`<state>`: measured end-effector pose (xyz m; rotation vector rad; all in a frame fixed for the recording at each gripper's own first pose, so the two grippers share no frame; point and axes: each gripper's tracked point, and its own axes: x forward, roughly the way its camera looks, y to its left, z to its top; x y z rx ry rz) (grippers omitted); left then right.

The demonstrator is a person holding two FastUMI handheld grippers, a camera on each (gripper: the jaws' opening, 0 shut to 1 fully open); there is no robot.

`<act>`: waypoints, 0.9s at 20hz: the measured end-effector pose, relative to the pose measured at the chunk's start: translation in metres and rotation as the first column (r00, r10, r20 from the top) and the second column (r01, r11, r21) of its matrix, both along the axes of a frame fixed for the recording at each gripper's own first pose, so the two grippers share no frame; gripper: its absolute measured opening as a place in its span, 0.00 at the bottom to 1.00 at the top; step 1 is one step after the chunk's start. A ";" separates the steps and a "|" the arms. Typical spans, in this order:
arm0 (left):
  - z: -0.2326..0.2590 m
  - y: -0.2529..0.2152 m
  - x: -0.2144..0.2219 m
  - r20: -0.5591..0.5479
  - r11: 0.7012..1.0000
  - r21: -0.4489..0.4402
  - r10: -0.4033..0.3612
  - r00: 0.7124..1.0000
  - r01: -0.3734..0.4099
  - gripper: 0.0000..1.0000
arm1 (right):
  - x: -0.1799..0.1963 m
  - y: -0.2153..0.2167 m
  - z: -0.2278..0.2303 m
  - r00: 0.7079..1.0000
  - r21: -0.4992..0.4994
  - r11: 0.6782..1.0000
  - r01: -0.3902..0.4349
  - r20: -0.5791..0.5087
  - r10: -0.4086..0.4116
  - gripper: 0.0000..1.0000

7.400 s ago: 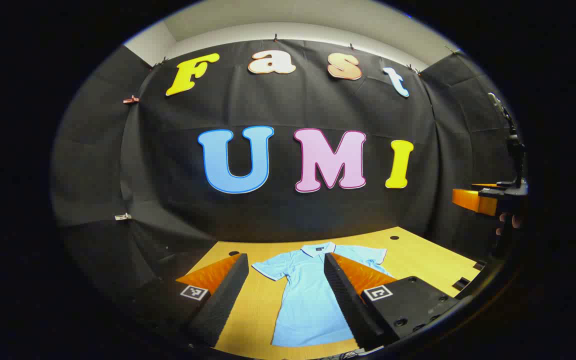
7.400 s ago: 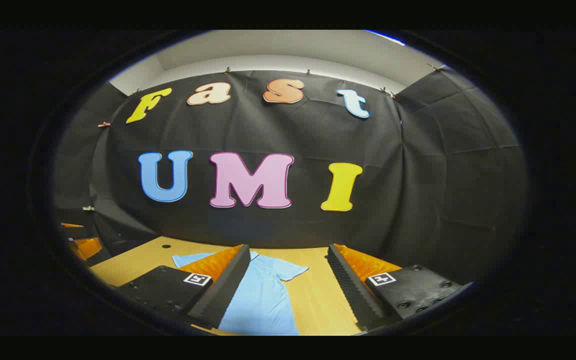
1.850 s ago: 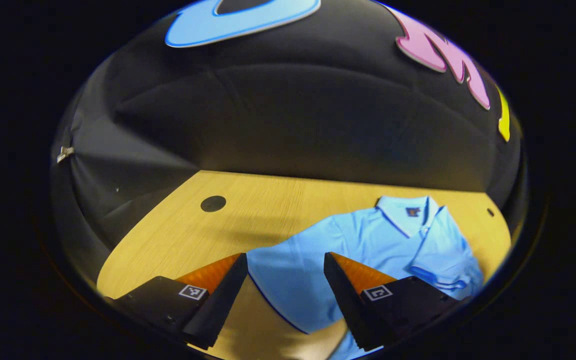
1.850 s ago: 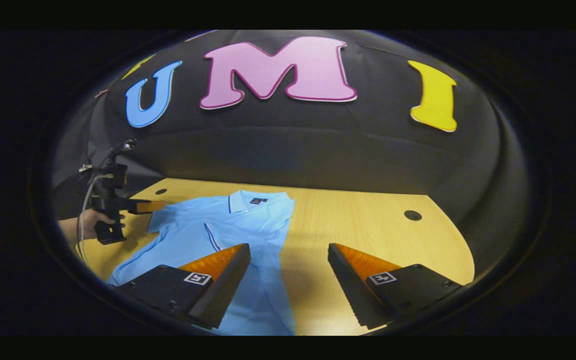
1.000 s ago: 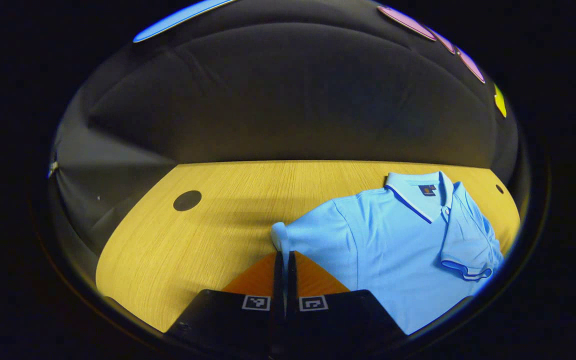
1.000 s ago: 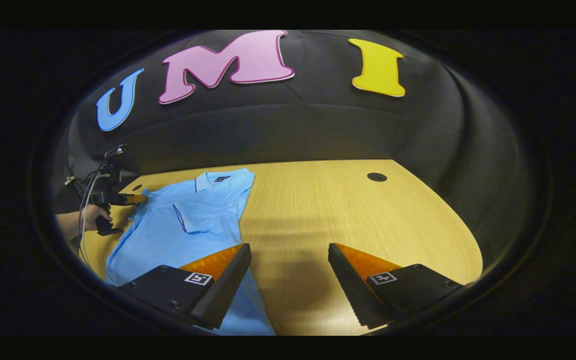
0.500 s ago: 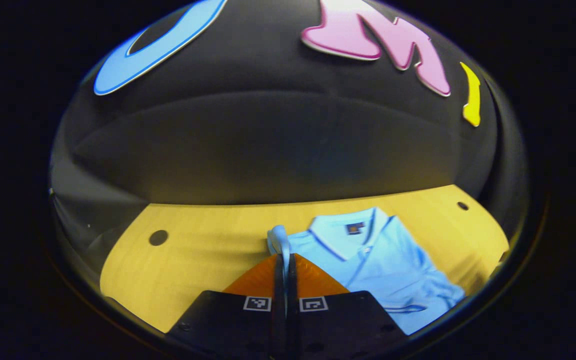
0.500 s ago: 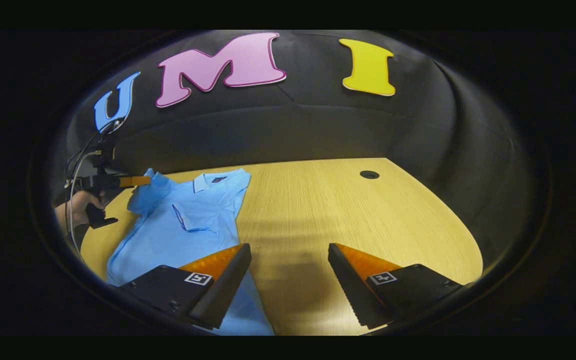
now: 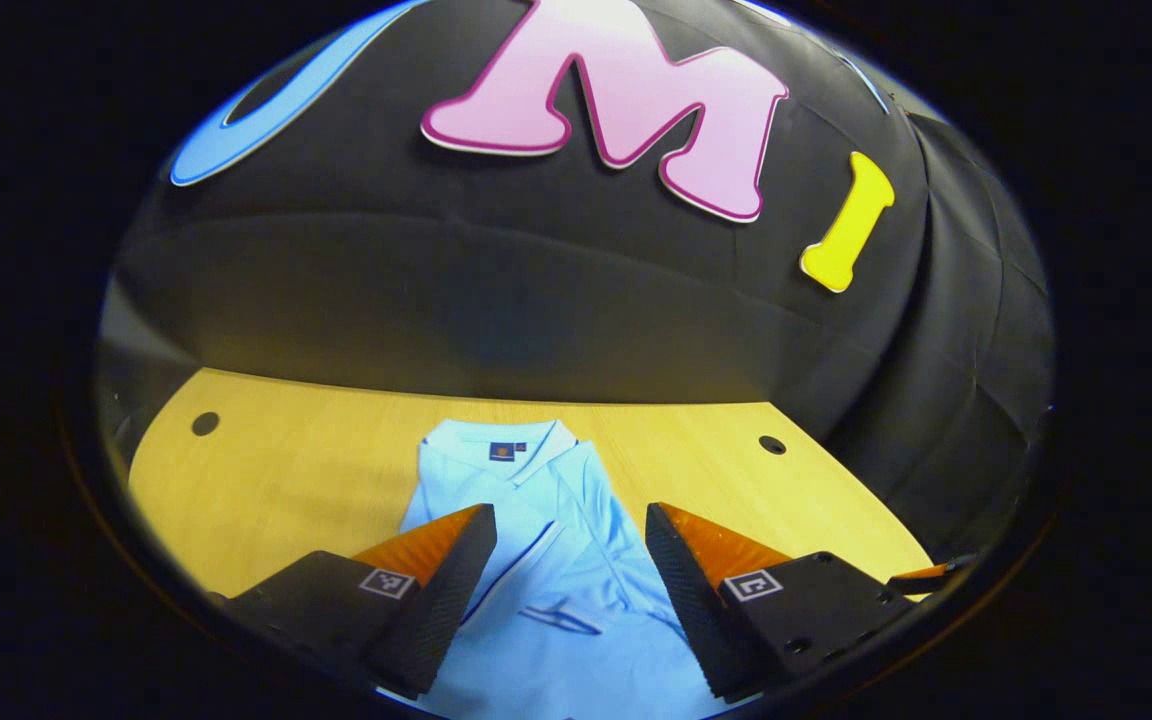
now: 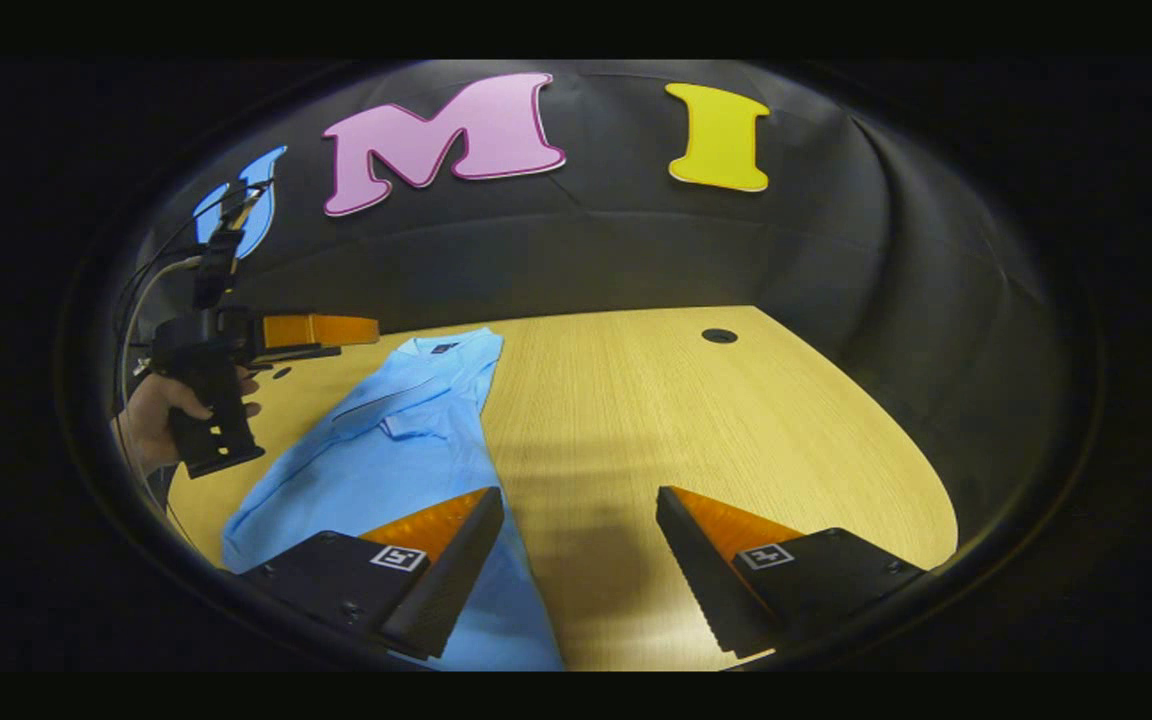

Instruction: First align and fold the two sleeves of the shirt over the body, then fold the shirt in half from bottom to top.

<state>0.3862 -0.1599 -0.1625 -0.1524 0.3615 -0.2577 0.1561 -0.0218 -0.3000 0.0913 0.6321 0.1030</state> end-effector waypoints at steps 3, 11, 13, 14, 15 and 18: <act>0.000 0.047 -0.063 0.001 0.996 0.067 0.057 0.998 -0.057 0.96 | -0.033 0.004 0.005 1.000 -0.006 1.000 -0.015 -0.026 0.015 0.92; -0.047 0.139 -0.261 -0.117 0.977 0.193 0.116 0.986 -0.092 0.96 | -0.129 0.017 0.003 0.990 -0.006 1.000 -0.026 -0.136 0.025 0.96; -0.077 0.144 -0.297 -0.184 0.978 0.186 0.125 0.975 -0.090 0.96 | -0.150 0.017 -0.005 0.987 -0.028 0.999 -0.016 -0.158 0.011 0.96; -0.092 0.145 -0.311 -0.213 0.979 0.184 0.130 0.968 -0.091 0.96 | -0.158 0.018 -0.012 0.986 -0.037 0.999 -0.011 -0.168 0.005 0.96; -0.107 0.145 -0.323 -0.239 0.978 0.185 0.136 0.962 -0.092 0.96 | -0.165 0.020 -0.020 0.983 -0.044 0.999 -0.008 -0.185 0.000 0.96; -0.140 0.144 -0.338 -0.284 0.974 0.212 0.143 0.948 -0.083 0.97 | -0.175 0.027 -0.042 0.977 -0.036 0.999 0.010 -0.213 -0.017 0.96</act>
